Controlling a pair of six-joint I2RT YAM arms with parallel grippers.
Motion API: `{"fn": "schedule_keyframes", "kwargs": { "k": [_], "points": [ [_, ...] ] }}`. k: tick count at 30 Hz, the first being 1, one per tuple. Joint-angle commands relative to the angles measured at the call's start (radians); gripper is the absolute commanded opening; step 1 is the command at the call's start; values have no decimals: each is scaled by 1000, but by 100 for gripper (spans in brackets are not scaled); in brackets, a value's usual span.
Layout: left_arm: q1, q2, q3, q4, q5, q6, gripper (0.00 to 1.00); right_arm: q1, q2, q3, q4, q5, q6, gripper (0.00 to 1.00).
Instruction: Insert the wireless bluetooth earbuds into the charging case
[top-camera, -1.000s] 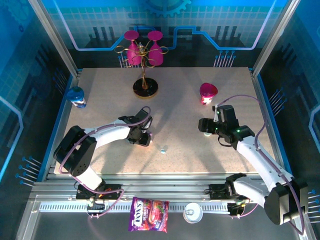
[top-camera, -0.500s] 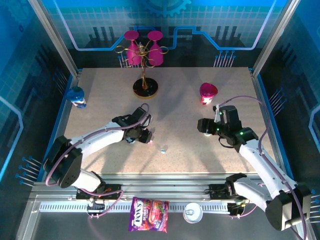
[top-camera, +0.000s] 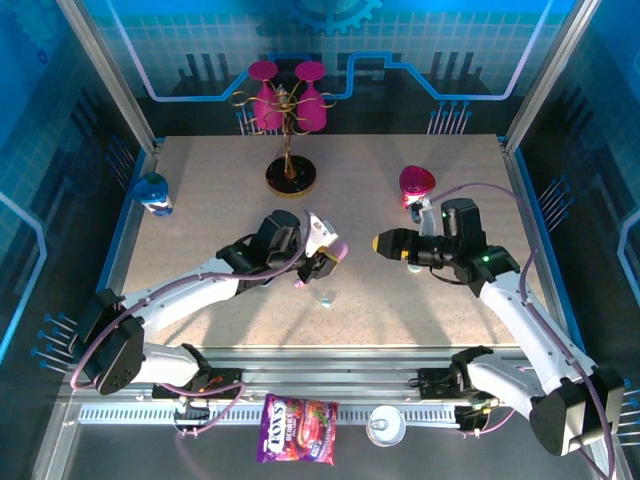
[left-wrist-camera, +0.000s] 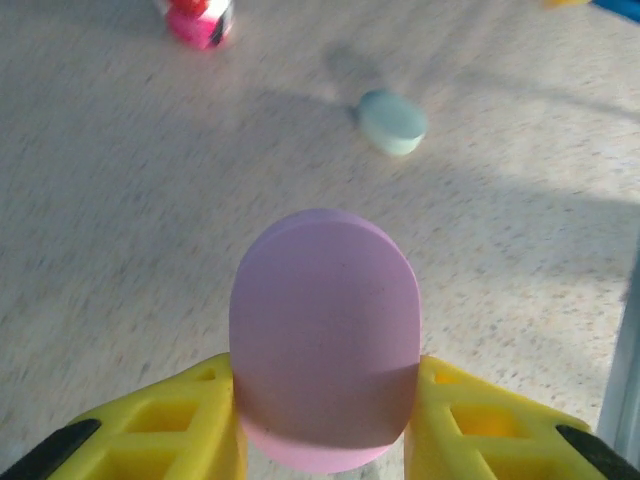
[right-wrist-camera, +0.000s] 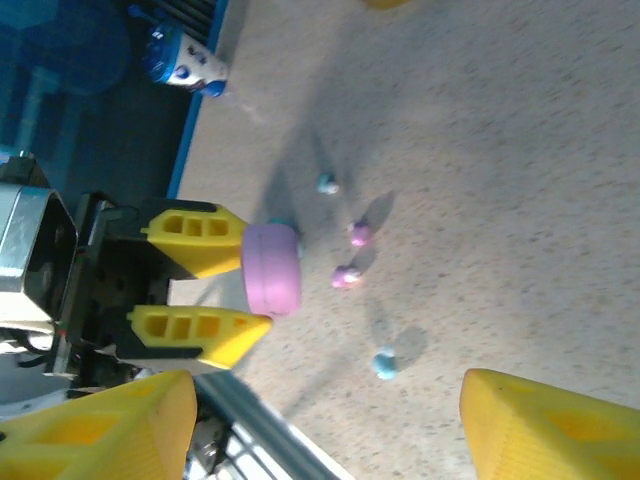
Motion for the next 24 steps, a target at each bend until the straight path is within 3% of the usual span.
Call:
{"fn": "schedule_keyframes", "kwargs": {
  "k": [1,7,14,24],
  "points": [
    [-27,-23,-10,143,125,88,34,17,27,8,56,-130,86,70],
    [-56,-4,4,131,152,144,36,47,55,-17,143,-180,145,68],
    [-74,10,26,117,162,165,36,92,88,-8,100,-157,103,65],
    [-80,19,30,104,150,163,37,104,105,-11,79,-147,87,41]
  ]
}}
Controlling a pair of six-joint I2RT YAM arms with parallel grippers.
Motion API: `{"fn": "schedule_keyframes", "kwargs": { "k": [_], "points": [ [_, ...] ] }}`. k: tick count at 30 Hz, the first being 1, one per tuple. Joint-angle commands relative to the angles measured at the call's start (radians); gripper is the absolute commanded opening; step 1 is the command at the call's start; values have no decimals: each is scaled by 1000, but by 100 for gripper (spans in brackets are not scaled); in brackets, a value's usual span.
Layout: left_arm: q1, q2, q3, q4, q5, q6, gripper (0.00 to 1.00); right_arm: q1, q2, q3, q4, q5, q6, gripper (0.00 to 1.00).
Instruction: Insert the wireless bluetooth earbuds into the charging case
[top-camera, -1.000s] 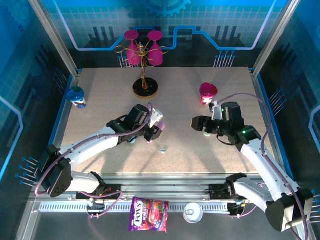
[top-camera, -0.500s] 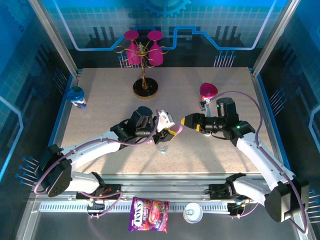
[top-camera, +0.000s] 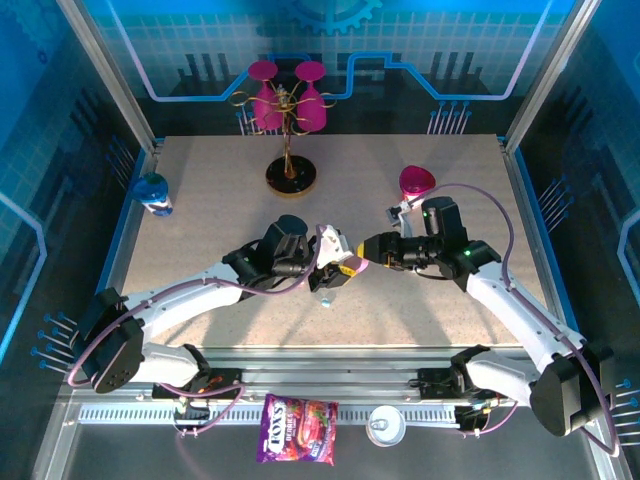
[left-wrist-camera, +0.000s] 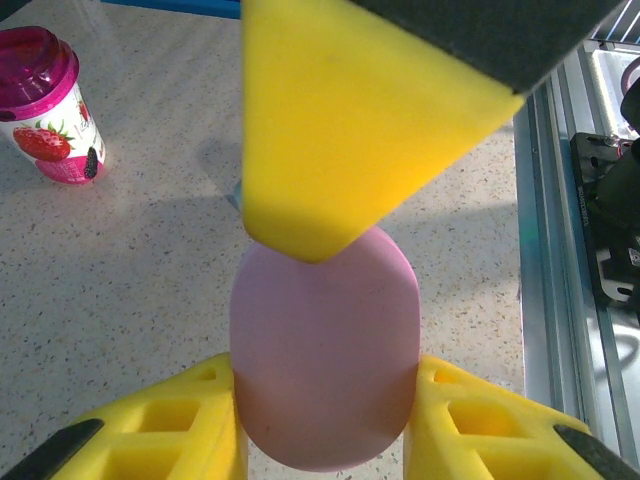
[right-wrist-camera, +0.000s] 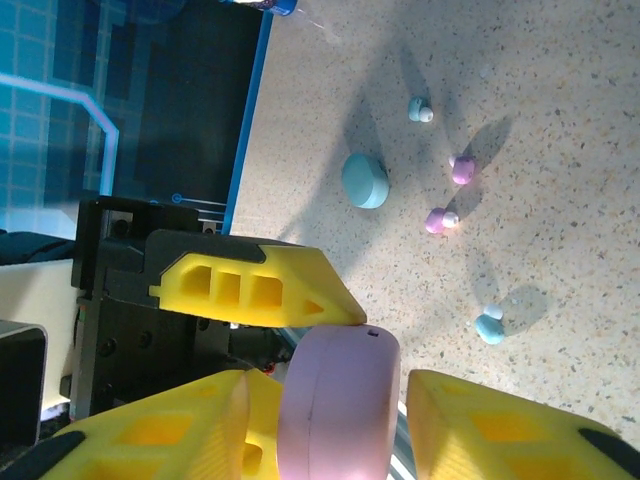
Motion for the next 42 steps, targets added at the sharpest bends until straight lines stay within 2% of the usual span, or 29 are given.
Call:
{"fn": "schedule_keyframes", "kwargs": {
  "k": [1,6,11,13,18,23,30,33,42],
  "points": [
    [-9,17,34,6,18,15,36,15,16,-4,-20,-12,-16,40],
    [-9,20,37,5,5,9,37,21,25,-6,-27,-14,-26,38],
    [-11,20,37,5,-1,8,37,21,27,-10,-26,-5,-25,28],
    [-10,18,36,4,-4,9,37,21,26,-7,-31,-3,-26,28],
    [-10,17,33,4,-16,12,38,25,18,-3,-48,0,-29,43],
    [-10,18,31,9,-18,12,38,31,20,-5,-62,12,-37,44],
    [-10,18,31,11,-20,15,39,31,19,-5,-58,35,-33,27],
    [-11,14,18,32,-24,13,44,30,13,-4,-52,36,-27,23],
    [-10,-31,-66,206,-33,-37,73,-23,-45,-43,37,-33,41,18]
  ]
}}
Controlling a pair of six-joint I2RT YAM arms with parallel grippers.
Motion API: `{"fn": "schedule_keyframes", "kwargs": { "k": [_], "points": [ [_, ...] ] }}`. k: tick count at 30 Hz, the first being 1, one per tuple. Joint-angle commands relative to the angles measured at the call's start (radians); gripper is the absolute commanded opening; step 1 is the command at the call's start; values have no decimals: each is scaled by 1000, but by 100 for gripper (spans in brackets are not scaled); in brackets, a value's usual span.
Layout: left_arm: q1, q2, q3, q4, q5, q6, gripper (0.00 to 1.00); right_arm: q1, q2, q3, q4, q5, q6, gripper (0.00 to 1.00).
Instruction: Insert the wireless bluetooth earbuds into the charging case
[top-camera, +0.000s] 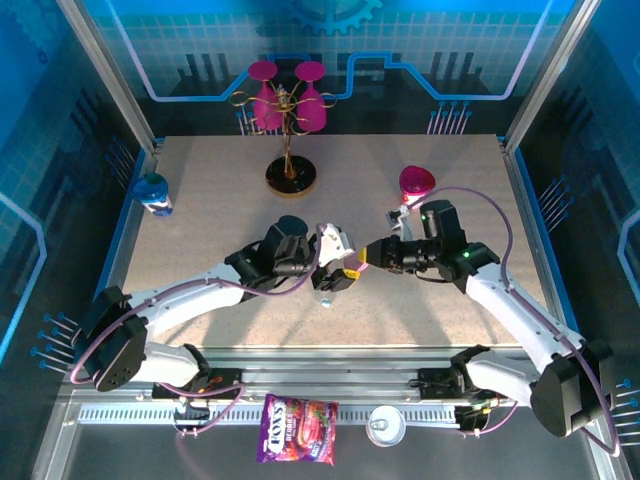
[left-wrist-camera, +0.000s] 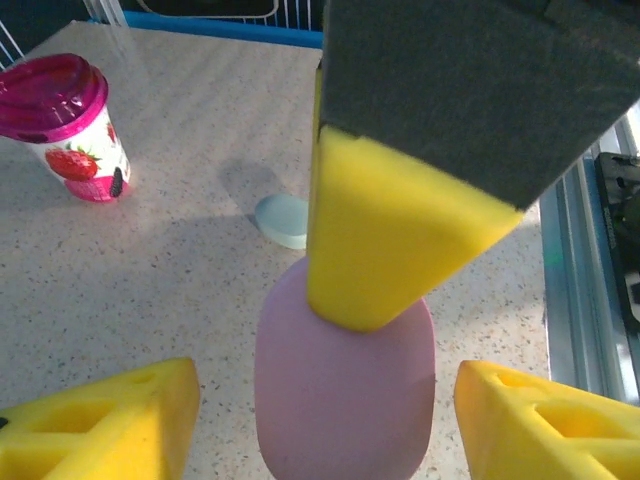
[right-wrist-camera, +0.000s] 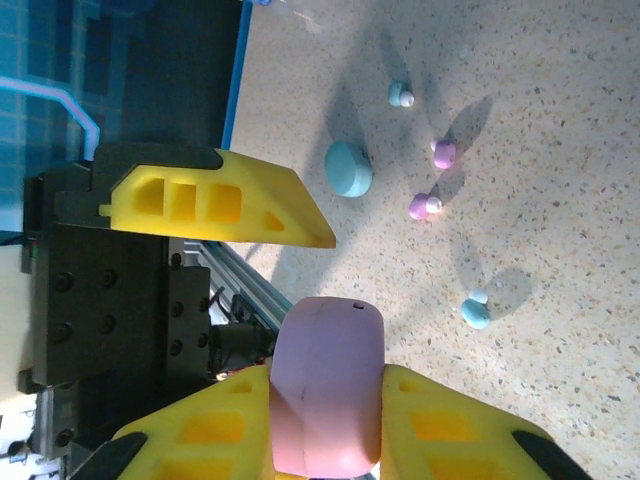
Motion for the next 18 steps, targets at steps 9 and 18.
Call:
{"fn": "schedule_keyframes", "kwargs": {
  "k": [9,18],
  "points": [
    [4,-62,-218,621,75,-171,97,-114,-128,-101,277,-201,223,18],
    [4,14,-263,935,95,-221,97,-143,-170,-177,575,-282,458,17]
  ]
}}
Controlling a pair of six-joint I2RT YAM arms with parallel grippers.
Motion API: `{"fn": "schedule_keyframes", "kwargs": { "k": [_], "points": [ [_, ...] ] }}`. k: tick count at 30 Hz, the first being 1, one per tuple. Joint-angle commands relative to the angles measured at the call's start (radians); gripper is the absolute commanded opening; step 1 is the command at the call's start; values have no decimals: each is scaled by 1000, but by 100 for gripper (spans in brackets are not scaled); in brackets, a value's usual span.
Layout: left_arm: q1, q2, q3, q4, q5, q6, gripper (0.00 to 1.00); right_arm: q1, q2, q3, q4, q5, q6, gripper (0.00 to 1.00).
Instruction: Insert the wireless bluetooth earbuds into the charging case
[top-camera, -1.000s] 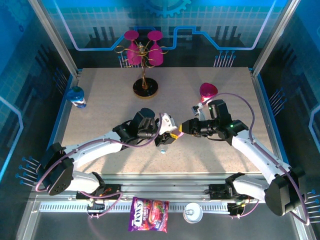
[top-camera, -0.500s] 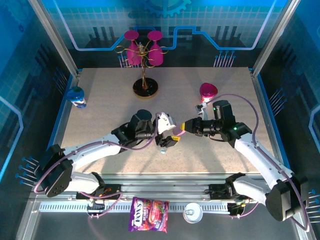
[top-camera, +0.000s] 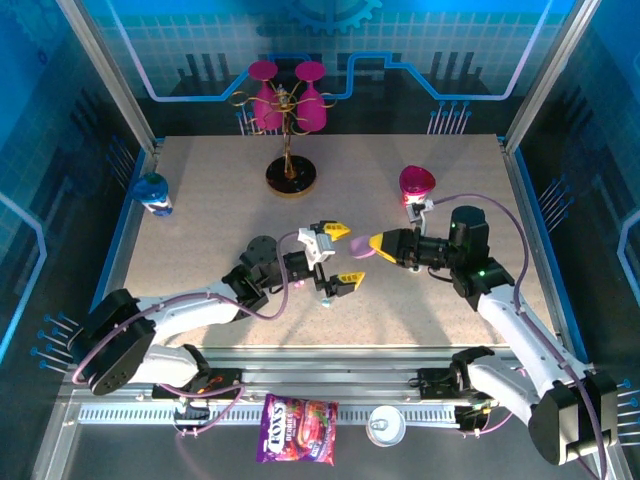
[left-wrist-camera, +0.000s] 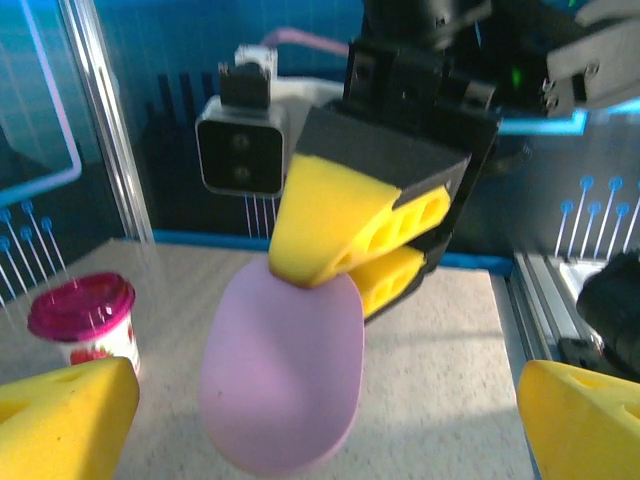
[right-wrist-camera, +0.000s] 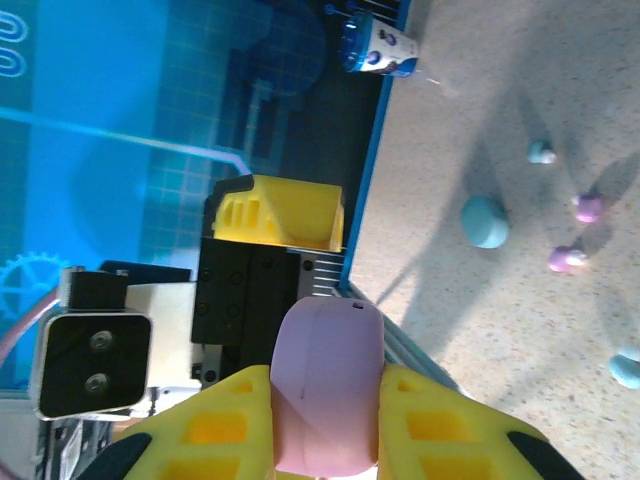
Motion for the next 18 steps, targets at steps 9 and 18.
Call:
{"fn": "schedule_keyframes", "kwargs": {
  "k": [9,18],
  "points": [
    [6,117,15,397,41,-58,92,-21,-46,-55,381,-69,292,17],
    [5,176,48,494,81,-84,81,-21,-45,-87,565,-60,438,16]
  ]
}}
